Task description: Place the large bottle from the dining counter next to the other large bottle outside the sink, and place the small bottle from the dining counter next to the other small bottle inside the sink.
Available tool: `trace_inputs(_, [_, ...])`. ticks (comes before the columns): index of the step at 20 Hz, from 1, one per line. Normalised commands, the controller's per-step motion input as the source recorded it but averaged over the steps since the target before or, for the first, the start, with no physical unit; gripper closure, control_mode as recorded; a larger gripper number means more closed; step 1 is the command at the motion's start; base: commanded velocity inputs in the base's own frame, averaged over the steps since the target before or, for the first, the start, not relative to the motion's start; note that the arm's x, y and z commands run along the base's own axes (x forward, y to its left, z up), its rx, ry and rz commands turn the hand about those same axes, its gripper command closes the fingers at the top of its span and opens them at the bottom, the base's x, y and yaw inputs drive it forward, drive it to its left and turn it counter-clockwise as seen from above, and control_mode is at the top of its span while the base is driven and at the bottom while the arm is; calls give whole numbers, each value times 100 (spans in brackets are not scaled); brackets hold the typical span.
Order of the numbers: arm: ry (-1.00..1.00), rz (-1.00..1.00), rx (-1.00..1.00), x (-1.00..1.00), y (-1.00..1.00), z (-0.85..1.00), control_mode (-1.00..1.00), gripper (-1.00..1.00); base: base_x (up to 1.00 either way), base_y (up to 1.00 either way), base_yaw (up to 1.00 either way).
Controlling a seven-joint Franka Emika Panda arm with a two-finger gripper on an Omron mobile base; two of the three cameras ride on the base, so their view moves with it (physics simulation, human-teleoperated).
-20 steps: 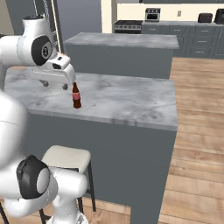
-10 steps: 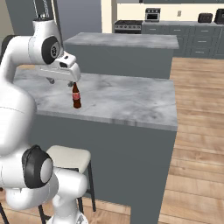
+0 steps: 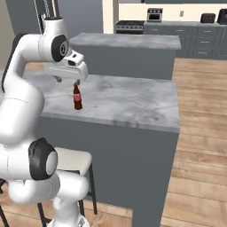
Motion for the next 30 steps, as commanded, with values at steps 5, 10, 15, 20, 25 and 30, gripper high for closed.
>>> trace_inputs(5, [0, -3, 0, 35, 20, 0, -100, -100, 0, 0, 0])
trace_inputs(10, [5, -7, 0, 54, 33, -6, -100, -100, 0, 0, 0])
trace_inputs(15, [2, -1, 0, 27, 0, -2, -100, -100, 0, 0, 0])
trace_inputs(20, [0, 0, 0, 0, -31, 0, -100, -100, 0, 0, 0])
trace_inputs(25, [0, 0, 2, -3, -18, 0, -100, -100, 0, 0, 0])
trace_inputs(30, [0, 0, 0, 0, 2, -1, -100, -100, 0, 0, 0])
